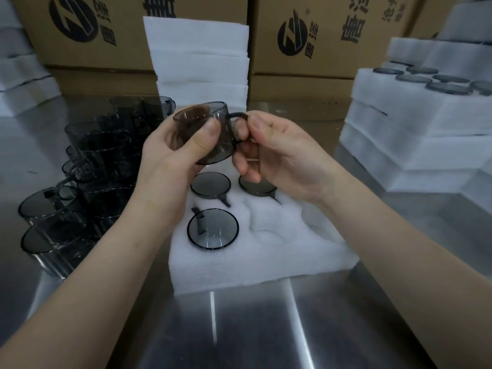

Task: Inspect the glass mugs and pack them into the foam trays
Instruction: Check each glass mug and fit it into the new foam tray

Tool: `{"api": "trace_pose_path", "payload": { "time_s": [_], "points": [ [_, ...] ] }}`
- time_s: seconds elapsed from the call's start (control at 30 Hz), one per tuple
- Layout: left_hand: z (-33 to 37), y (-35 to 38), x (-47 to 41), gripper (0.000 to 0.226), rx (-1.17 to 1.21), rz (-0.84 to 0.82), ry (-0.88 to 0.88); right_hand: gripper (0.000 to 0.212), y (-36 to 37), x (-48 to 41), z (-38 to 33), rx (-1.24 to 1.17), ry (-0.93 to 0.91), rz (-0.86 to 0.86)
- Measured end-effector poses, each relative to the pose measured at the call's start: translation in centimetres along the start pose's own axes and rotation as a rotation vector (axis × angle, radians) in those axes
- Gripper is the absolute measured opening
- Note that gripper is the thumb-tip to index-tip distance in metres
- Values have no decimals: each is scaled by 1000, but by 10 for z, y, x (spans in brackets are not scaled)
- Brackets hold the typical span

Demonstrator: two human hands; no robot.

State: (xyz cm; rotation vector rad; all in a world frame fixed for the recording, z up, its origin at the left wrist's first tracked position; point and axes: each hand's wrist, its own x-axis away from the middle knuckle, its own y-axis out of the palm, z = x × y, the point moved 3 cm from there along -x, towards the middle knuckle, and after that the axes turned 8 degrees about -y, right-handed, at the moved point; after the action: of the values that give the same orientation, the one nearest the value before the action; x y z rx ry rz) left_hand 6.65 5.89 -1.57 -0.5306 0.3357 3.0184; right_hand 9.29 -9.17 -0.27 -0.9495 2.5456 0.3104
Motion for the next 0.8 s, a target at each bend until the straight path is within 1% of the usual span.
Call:
{"api": "trace_pose_path", "payload": {
  "time_s": [0.1, 0.2, 0.3, 0.4, 0.53, 0.6, 0.7, 0.8],
  "points": [
    [-1, -2, 0, 46, 54, -2, -61, 18, 1, 0, 0, 69, -39, -12],
    [-3, -2, 1, 42, 80, -18, -83, 20, 0, 0, 2, 164, -56, 20],
    [-3, -1, 0, 40, 67, -22, -76, 24, 1, -1, 3, 152, -45, 39],
    [-3, -2, -1, 38, 33, -16, -62, 32, 2, -3, 5, 123, 2, 54],
    [-3, 0, 1, 38, -99, 2, -11, 43, -3, -3, 5, 129, 66, 102],
    [-1, 4, 3, 38, -199, 7, 40, 53, -6, -4, 5, 204, 95, 135],
    [1, 8, 5, 47, -329, 21, 89, 63, -9, -3, 7, 323, 114, 208],
    [2, 8, 5, 59, -426, 84, 71, 65, -11, -2, 9, 314, 129, 238]
  ]
}}
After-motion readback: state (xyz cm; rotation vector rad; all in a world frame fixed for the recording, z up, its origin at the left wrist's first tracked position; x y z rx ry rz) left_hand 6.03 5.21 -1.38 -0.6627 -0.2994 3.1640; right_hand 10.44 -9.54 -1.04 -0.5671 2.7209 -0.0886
